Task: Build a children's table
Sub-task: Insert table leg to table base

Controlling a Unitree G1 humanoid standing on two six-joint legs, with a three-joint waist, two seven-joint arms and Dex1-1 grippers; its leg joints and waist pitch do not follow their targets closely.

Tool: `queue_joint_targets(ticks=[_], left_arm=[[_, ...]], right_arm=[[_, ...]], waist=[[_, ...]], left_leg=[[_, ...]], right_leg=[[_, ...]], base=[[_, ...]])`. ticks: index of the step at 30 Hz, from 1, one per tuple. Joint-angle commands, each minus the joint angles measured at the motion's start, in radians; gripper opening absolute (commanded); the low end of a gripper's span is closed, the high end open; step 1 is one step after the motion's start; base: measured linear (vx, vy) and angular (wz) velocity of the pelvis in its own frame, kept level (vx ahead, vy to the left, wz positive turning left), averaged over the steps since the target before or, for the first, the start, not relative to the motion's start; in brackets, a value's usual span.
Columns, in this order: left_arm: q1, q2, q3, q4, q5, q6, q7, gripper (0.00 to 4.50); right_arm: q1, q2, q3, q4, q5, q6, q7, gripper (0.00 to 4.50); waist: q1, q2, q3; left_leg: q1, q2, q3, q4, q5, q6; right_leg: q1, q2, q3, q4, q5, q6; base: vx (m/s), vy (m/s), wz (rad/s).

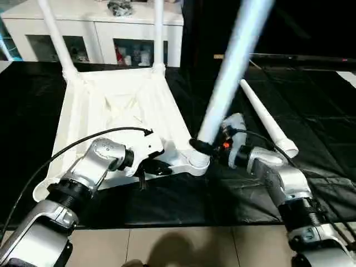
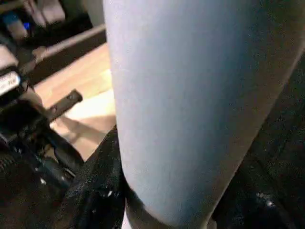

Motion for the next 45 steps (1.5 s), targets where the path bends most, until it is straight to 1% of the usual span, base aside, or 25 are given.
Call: queue_joint_targets(ticks=[1, 3, 4, 5, 7, 11, 13, 15, 19, 20, 21, 22, 23, 24, 26, 27, 28, 29, 31, 35, 38, 40, 41, 42, 45], left_arm=[[-0.035, -0.001, 0.025, -0.002, 0.004, -0.011, -0.014, 0.00], [-0.047, -0.005, 0.036, 0.021, 0.007, -0.012, 0.008, 0.00], [-0.052, -0.006, 0.039, 0.030, 0.009, -0.014, 0.013, 0.00], [-0.057, -0.007, 0.042, 0.038, 0.010, -0.015, 0.019, 0.00], [-0.063, -0.008, 0.047, 0.049, 0.012, -0.016, 0.026, 0.00], [-0.078, -0.015, 0.055, 0.084, 0.024, -0.028, 0.051, 0.00], [-0.082, -0.015, 0.055, 0.092, 0.027, -0.032, 0.052, 0.00], [-0.084, -0.014, 0.055, 0.101, 0.034, -0.039, 0.050, 0.00], [-0.084, -0.015, 0.055, 0.108, 0.039, -0.047, 0.043, 0.00], [-0.084, -0.016, 0.055, 0.109, 0.039, -0.047, 0.042, 0.00], [-0.084, -0.015, 0.054, 0.110, 0.041, -0.050, 0.040, 0.00], [-0.081, -0.010, 0.050, 0.109, 0.045, -0.061, 0.029, 0.00], [-0.081, -0.010, 0.050, 0.109, 0.045, -0.061, 0.029, 0.00], [-0.078, -0.008, 0.049, 0.106, 0.046, -0.063, 0.024, 0.00], [-0.069, 0.000, 0.045, 0.093, 0.045, -0.072, 0.003, 0.00], [-0.063, 0.004, 0.042, 0.081, 0.043, -0.073, -0.011, 0.00], [-0.060, 0.006, 0.039, 0.074, 0.042, -0.074, -0.020, 0.00], [-0.060, 0.006, 0.039, 0.074, 0.042, -0.074, -0.020, 0.00], [-0.044, 0.023, 0.015, 0.034, 0.044, -0.117, -0.092, 0.00], [-0.040, 0.036, -0.006, 0.016, 0.050, -0.149, -0.152, 0.00], [-0.049, 0.041, -0.018, 0.020, 0.058, -0.160, -0.174, 0.00], [-0.064, 0.040, -0.029, 0.029, 0.067, -0.160, -0.191, 0.00], [-0.074, 0.038, -0.036, 0.040, 0.074, -0.163, -0.200, 0.00], [-0.079, 0.037, -0.040, 0.046, 0.078, -0.166, -0.205, 0.00], [-0.097, 0.028, -0.040, 0.080, 0.096, -0.165, -0.196, 0.00]], right_arm=[[0.034, 0.001, -0.008, 0.027, -0.001, 0.007, -0.007, 1.93], [0.103, 0.010, -0.006, 0.012, -0.004, -0.037, 0.002, 1.93], [0.133, 0.015, -0.001, 0.007, -0.009, -0.057, 0.004, 1.93], [0.158, 0.018, 0.004, 0.002, -0.015, -0.077, 0.005, 1.93], [0.192, 0.019, 0.018, -0.001, -0.033, -0.116, 0.003, 1.93], [0.256, -0.003, 0.074, -0.008, -0.108, -0.223, -0.003, 1.93], [0.268, -0.018, 0.097, -0.015, -0.138, -0.251, -0.003, 1.93], [0.268, -0.055, 0.149, -0.033, -0.196, -0.267, 0.007, 1.93], [0.238, -0.090, 0.205, -0.036, -0.249, -0.274, 0.041, 1.93], [0.235, -0.091, 0.207, -0.035, -0.251, -0.274, 0.045, 1.93], [0.227, -0.092, 0.213, -0.032, -0.253, -0.271, 0.054, 1.93], [0.197, -0.090, 0.232, -0.010, -0.254, -0.261, 0.091, 1.93], [0.197, -0.090, 0.232, -0.010, -0.254, -0.261, 0.091, 1.93], [0.180, -0.088, 0.241, 0.006, -0.257, -0.263, 0.106, 1.93], [0.147, -0.075, 0.248, 0.043, -0.248, -0.260, 0.139, 1.93], [0.133, -0.071, 0.249, 0.064, -0.246, -0.266, 0.146, 1.93], [0.125, -0.069, 0.250, 0.076, -0.245, -0.270, 0.149, 1.93], [0.125, -0.069, 0.250, 0.076, -0.245, -0.270, 0.149, 1.93], [0.100, -0.065, 0.253, 0.112, -0.234, -0.283, 0.187, 1.93], [0.092, -0.067, 0.262, 0.120, -0.230, -0.294, 0.238, 1.93], [0.087, -0.070, 0.273, 0.130, -0.233, -0.309, 0.280, 1.93], [0.089, -0.075, 0.291, 0.125, -0.235, -0.314, 0.319, 1.93], [0.093, -0.080, 0.302, 0.117, -0.237, -0.315, 0.336, 1.93], [0.094, -0.081, 0.306, 0.114, -0.237, -0.314, 0.344, 1.93], [0.098, -0.080, 0.304, 0.113, -0.237, -0.316, 0.357, 1.93]], waist=[[0.003, 0.023, -0.068], [0.007, 0.023, -0.069], [0.012, 0.038, -0.070], [0.012, 0.032, -0.070], [0.019, 0.034, -0.073], [0.025, 0.046, -0.074], [0.023, 0.043, -0.073], [0.023, 0.052, -0.072], [0.019, 0.045, -0.070], [0.016, 0.033, -0.071], [0.019, 0.041, -0.069], [0.015, 0.024, -0.068], [0.016, 0.031, -0.067], [0.015, 0.017, -0.066], [0.014, 0.024, -0.066], [0.011, 0.009, -0.065], [0.009, 0.016, -0.065], [0.007, 0.015, -0.063], [0.003, -0.003, -0.065], [0.002, 0.009, -0.068], [0.003, 0.006, -0.072], [0.007, 0.010, -0.073], [0.010, 0.008, -0.074], [0.013, 0.014, -0.075], [0.020, 0.010, -0.075]], left_leg=[[0.029, 0.070, -0.050, -0.088, -0.408, -0.068], [0.031, 0.070, -0.047, -0.086, -0.401, -0.065], [0.033, 0.071, -0.048, -0.087, -0.409, -0.067], [0.032, 0.071, -0.048, -0.089, -0.407, -0.065], [0.027, 0.068, -0.046, -0.090, -0.368, -0.049], [0.029, 0.067, -0.044, -0.088, -0.360, -0.038], [0.028, 0.068, -0.046, -0.092, -0.372, -0.040], [0.033, 0.068, -0.049, -0.092, -0.401, -0.044], [0.036, 0.069, -0.050, -0.095, -0.430, -0.043], [0.034, 0.069, -0.049, -0.096, -0.423, -0.039], [0.037, 0.069, -0.049, -0.094, -0.424, -0.036], [0.035, 0.067, -0.048, -0.093, -0.420, -0.029], [0.035, 0.066, -0.049, -0.092, -0.412, -0.026], [0.034, 0.068, -0.047, -0.092, -0.404, -0.021], [0.038, 0.067, -0.051, -0.091, -0.417, -0.023], [0.035, 0.069, -0.052, -0.093, -0.410, -0.021], [0.041, 0.071, -0.051, -0.094, -0.428, -0.030], [0.040, 0.073, -0.053, -0.097, -0.438, -0.034], [0.040, 0.074, -0.057, -0.100, -0.460, -0.040], [0.039, 0.079, -0.053, -0.107, -0.444, -0.047], [0.039, 0.080, -0.050, -0.110, -0.429, -0.051], [0.038, 0.081, -0.045, -0.110, -0.408, -0.051], [0.038, 0.081, -0.044, -0.110, -0.393, -0.048], [0.038, 0.080, -0.044, -0.109, -0.386, -0.048], [0.036, 0.080, -0.041, -0.109, -0.358, -0.041]], right_leg=[[0.022, -0.116, 0.065, -0.106, -0.438, -0.165], [0.021, -0.116, 0.066, -0.107, -0.418, -0.170], [0.021, -0.116, 0.067, -0.107, -0.403, -0.175], [0.023, -0.114, 0.065, -0.107, -0.391, -0.175], [0.031, -0.114, 0.065, -0.102, -0.351, -0.183], [0.027, -0.115, 0.063, -0.112, -0.402, -0.164], [0.030, -0.112, 0.060, -0.112, -0.421, -0.152], [0.025, -0.112, 0.059, -0.116, -0.458, -0.144], [0.024, -0.112, 0.059, -0.120, -0.481, -0.137], [0.027, -0.112, 0.059, -0.121, -0.484, -0.134], [0.023, -0.115, 0.060, -0.121, -0.498, -0.133], [0.024, -0.115, 0.059, -0.124, -0.526, -0.126], [0.025, -0.119, 0.058, -0.128, -0.556, -0.116], [0.023, -0.119, 0.059, -0.132, -0.567, -0.108], [0.021, -0.122, 0.055, -0.133, -0.606, -0.103], [0.021, -0.123, 0.055, -0.131, -0.611, -0.097], [0.015, -0.122, 0.055, -0.136, -0.612, -0.096], [0.016, -0.120, 0.054, -0.135, -0.606, -0.097], [0.017, -0.124, 0.054, -0.129, -0.601, -0.100], [0.020, -0.121, 0.060, -0.125, -0.516, -0.125], [0.024, -0.118, 0.061, -0.116, -0.433, -0.154], [0.027, -0.116, 0.064, -0.111, -0.368, -0.178], [0.031, -0.117, 0.064, -0.108, -0.352, -0.185], [0.032, -0.118, 0.064, -0.107, -0.342, -0.188], [0.036, -0.117, 0.064, -0.107, -0.334, -0.190]], base=[[0.000, 0.000, 0.00], [0.000, 0.000, 0.00], [0.000, 0.000, 0.00], [0.000, 0.000, 0.00], [0.000, 0.000, 0.00], [0.000, 0.000, 0.00], [0.000, 0.000, 0.00], [0.000, 0.000, 0.00], [0.000, 0.000, 0.00], [0.000, 0.000, 0.00], [0.000, 0.000, 0.00], [0.000, 0.000, 0.00], [0.000, 0.000, 0.00], [0.000, 0.000, 0.00], [0.000, 0.000, 0.00], [0.000, 0.000, 0.00], [0.000, 0.000, 0.00], [0.000, 0.000, 0.00], [0.000, 0.000, 0.00], [0.000, 0.000, 0.00], [0.000, 0.000, 0.00], [0.000, 0.000, 0.00], [0.000, 0.000, 0.00], [0.000, 0.000, 0.00], [0.000, 0.000, 0.00]])
